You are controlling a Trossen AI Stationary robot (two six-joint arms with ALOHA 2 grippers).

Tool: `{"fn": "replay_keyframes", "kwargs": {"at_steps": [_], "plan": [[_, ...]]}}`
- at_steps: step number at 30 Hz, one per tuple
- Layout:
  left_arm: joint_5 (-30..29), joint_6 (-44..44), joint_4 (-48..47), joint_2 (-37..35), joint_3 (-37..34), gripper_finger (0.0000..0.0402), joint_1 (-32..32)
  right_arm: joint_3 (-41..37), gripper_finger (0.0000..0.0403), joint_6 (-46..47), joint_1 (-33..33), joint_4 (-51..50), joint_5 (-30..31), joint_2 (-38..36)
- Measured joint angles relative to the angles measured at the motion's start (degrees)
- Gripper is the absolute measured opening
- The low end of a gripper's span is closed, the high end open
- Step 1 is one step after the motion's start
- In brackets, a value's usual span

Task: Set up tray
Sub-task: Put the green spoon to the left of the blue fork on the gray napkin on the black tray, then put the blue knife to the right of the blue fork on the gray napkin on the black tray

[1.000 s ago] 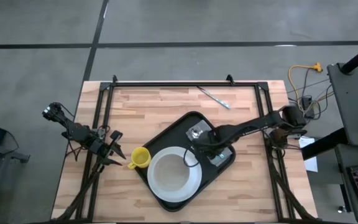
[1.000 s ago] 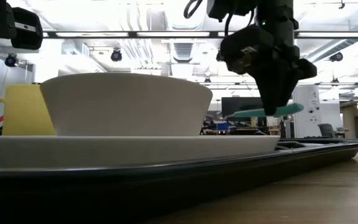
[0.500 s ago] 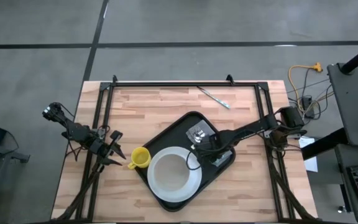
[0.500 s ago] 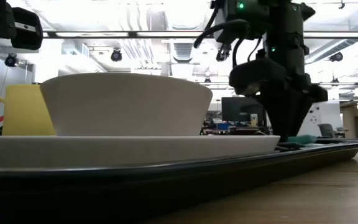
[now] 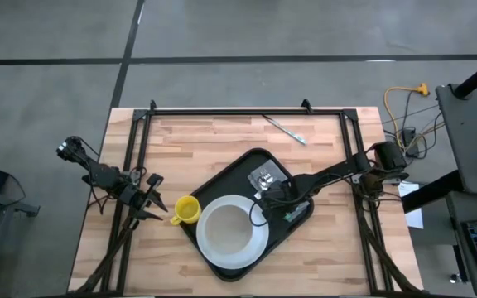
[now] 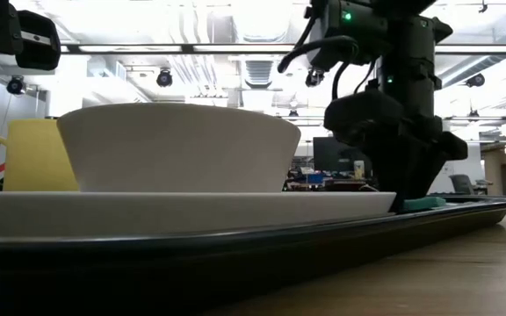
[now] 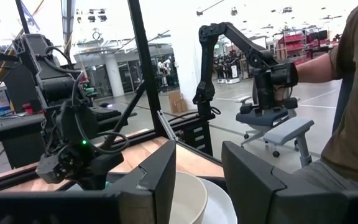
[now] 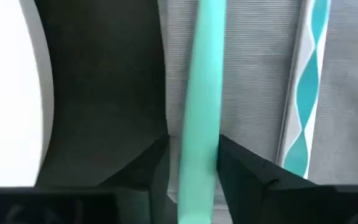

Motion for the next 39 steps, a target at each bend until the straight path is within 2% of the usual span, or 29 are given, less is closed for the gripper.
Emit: {"fn": "replay_keyframes", "kwargs": {"at_steps": [4, 9, 17, 23, 28, 33, 39], "plan": [[0.0, 0.0, 0.0, 0.0, 0.0, 0.0116, 0.0, 1.29, 0.0138, -2.21, 0.0, -1.03, -0.05, 0.24], [0.0, -0.01, -0.02, 0.0, 0.0, 0.0116, 0.0, 3.28, 0.0139, -3.67, -0.02, -2.25, -0.02, 0.28], [0.01, 0.0, 0.0, -0.02, 0.02, 0.0116, -0.01, 8.37, 0.0132, -5.94, -0.15, -13.94, 0.24, 0.22], [0.0, -0.02, 0.0, 0.0, 0.0, 0.0116, -0.02, 11.5, 0.0138, -10.75, -2.32, -21.86, 5.54, 0.16], [0.0, 0.0, -0.02, 0.0, 0.01, 0.0116, -0.01, 11.41, 0.0147, -17.88, -7.51, -24.89, 8.66, -1.75], [0.0, 0.0, -0.02, 0.0, 0.02, 0.0116, 0.0, 8.37, 0.0154, -26.98, -15.96, -23.94, 11.49, -7.07], [0.0, -0.01, -0.02, 0.0, 0.0, 0.0116, 0.0, -0.06, 0.0154, -39.77, -29.88, -13.05, 11.25, -14.46]]}}
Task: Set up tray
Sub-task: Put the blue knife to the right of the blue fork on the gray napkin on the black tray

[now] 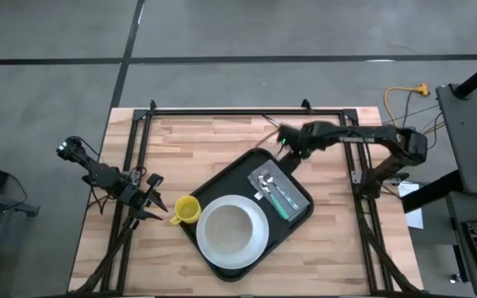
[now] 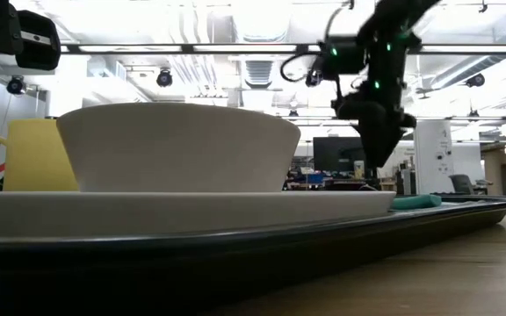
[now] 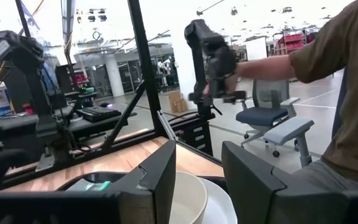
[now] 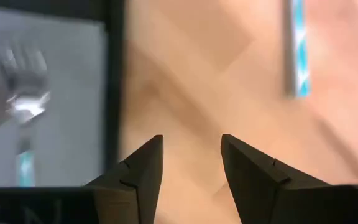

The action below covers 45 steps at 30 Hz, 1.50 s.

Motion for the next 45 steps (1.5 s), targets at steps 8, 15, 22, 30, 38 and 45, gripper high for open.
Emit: {"fn": "replay_keyframes", "kwargs": {"at_steps": [8, 15, 22, 30, 38, 45], "plan": [[0.0, 0.0, 0.02, -0.02, 0.0, 0.0116, 0.0, -3.38, 0.0153, -14.66, -17.1, 5.44, -6.7, -1.4], [0.0, 0.0, 0.0, -0.02, 0.0, 0.0116, 0.0, -0.71, 0.0153, -22.29, -21.64, 5.83, -7.37, 3.33], [0.0, 0.01, 0.01, -0.02, 0.0, 0.0116, -0.01, 3.46, 0.018, -27.08, -23.58, 7.8, -6.96, 11.77], [0.0, 0.01, 0.0, -0.01, 0.0, 0.0116, 0.0, 5.08, 0.0213, -29.84, -26.24, 8.23, -7.18, 18.83], [0.0, 0.0, 0.0, 0.0, 0.0, 0.0116, -0.02, 5.59, 0.0209, -30.96, -26.46, 7.88, -7.55, 21.34], [0.0, 0.02, 0.02, 0.0, 0.02, 0.0116, 0.0, 5.75, 0.0193, -30.97, -26.46, 8.07, -9.37, 19.56]]}}
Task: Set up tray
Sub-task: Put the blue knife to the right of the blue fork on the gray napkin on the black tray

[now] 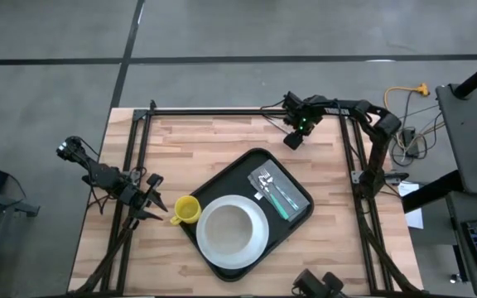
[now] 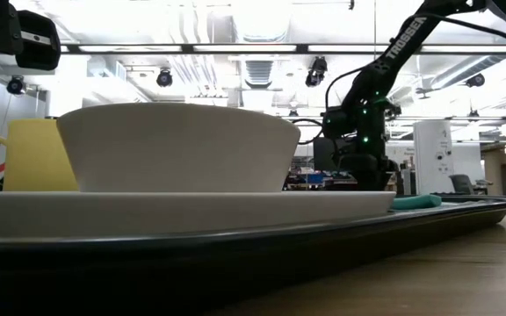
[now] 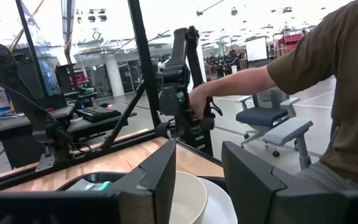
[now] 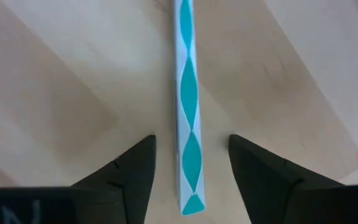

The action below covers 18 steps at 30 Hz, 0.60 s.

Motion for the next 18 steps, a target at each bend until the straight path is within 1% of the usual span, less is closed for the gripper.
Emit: {"fn": "replay_keyframes", "kwargs": {"at_steps": [4, 6, 9, 12, 13, 18], "plan": [[0.0, -0.01, -0.02, 0.0, -0.02, 0.0116, 0.0, 0.0, 0.0166, 1.3, -0.02, 0.26, -0.07, 0.13], [0.0, 0.0, -0.02, -0.02, 0.0, 0.0116, -0.02, 0.04, 0.0146, 1.05, -0.02, 0.09, -0.37, 0.24], [0.0, -0.01, -0.01, -0.01, -0.01, 0.0116, -0.01, 0.09, 0.0099, 1.9, -0.04, -0.14, -0.74, 0.27], [0.0, -0.01, -0.01, 0.0, -0.02, 0.0116, -0.01, 0.09, 0.0037, 2.39, -0.03, -0.79, -1.15, 0.29], [0.0, 0.0, -0.02, 0.0, -0.02, 0.0116, 0.0, 0.09, 0.0029, 2.17, -0.01, -1.06, -1.43, 0.29], [0.0, -0.02, 0.0, 0.0, -0.02, 0.0116, -0.02, 0.02, 0.0028, 3.49, 0.86, -2.49, -1.22, -0.31]]}}
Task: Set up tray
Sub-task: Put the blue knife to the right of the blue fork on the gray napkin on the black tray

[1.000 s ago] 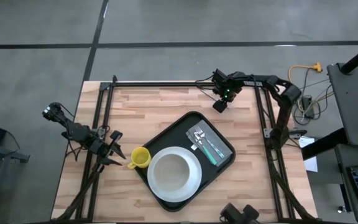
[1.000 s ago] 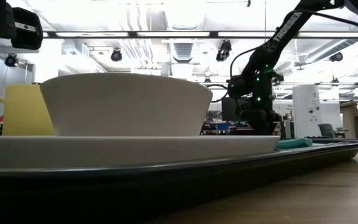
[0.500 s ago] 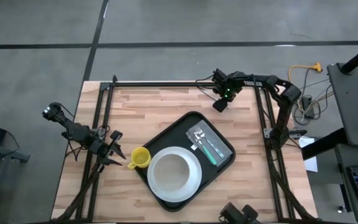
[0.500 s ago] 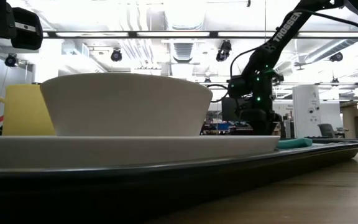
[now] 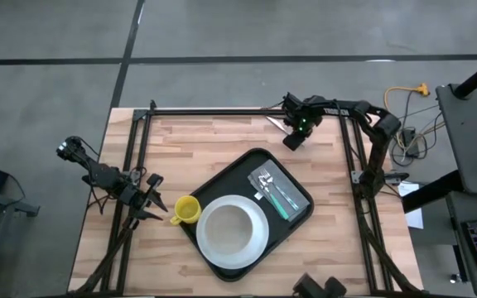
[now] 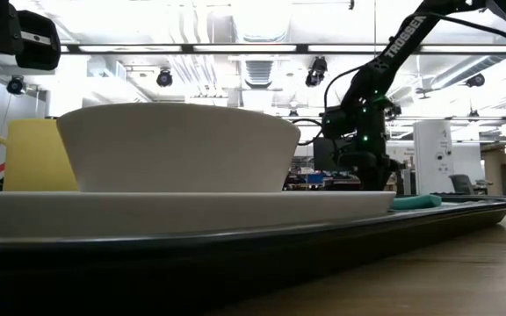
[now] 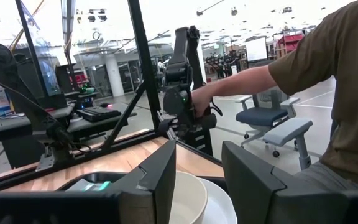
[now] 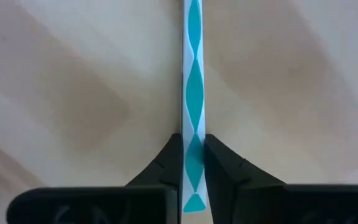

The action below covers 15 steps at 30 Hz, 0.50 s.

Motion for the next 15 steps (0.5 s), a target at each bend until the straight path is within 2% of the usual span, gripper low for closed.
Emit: {"fn": "replay_keyframes", "kwargs": {"at_steps": [8, 15], "plan": [[0.0, 0.01, -0.02, -0.01, 0.01, 0.0116, 0.02, -0.37, 0.0028, 4.56, 4.68, -2.98, 1.5, -4.5], [0.0, 0.01, -0.01, 0.0, 0.0, 0.0116, 0.0, -0.4, 0.0028, 13.36, 13.27, -4.58, 2.04, -9.02]]}}
